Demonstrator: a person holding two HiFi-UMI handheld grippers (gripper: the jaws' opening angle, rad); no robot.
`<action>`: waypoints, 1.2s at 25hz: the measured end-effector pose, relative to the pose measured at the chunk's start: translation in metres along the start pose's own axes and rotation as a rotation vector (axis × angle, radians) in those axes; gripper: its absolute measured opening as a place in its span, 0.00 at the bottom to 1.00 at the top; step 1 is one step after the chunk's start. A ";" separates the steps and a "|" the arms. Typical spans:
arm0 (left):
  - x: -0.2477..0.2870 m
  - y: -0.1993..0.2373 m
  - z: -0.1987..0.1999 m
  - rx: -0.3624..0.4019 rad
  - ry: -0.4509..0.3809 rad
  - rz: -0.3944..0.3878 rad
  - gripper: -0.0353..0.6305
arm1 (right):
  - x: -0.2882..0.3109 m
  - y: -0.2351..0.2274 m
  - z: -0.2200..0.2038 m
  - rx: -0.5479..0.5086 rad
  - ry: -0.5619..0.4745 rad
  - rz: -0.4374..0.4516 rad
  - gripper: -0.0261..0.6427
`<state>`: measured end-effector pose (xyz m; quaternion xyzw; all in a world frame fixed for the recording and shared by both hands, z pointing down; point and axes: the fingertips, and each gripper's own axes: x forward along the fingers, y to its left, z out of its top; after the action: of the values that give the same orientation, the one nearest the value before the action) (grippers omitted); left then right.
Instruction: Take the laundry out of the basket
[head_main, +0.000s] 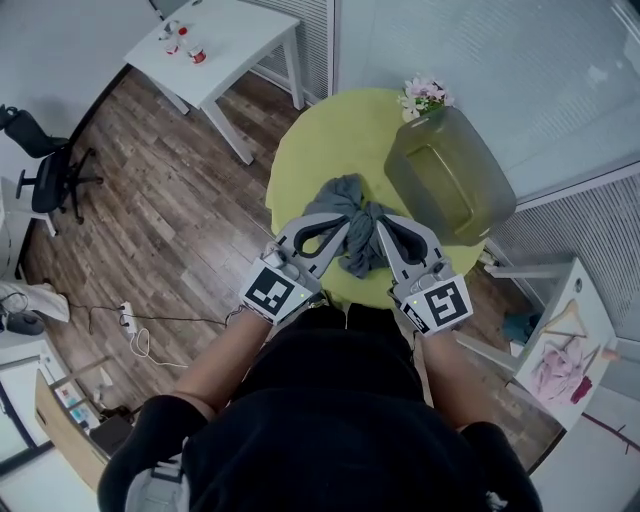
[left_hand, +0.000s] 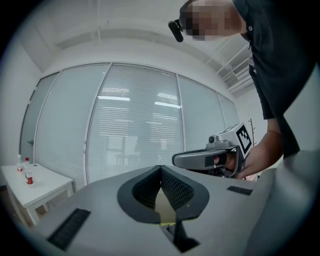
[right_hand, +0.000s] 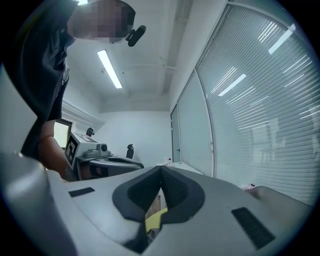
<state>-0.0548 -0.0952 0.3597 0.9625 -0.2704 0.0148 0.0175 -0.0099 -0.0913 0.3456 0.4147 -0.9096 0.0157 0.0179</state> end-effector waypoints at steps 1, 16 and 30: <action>0.000 -0.001 0.002 0.001 0.001 -0.005 0.07 | 0.000 0.001 0.002 -0.001 -0.001 -0.001 0.07; 0.009 -0.010 0.014 0.002 -0.015 -0.047 0.07 | -0.009 0.004 0.008 -0.009 -0.007 -0.018 0.07; 0.011 -0.014 0.010 0.023 -0.007 -0.066 0.07 | -0.004 0.006 -0.002 -0.017 0.014 -0.032 0.07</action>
<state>-0.0375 -0.0894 0.3498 0.9711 -0.2381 0.0139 0.0059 -0.0121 -0.0845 0.3470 0.4290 -0.9028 0.0104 0.0279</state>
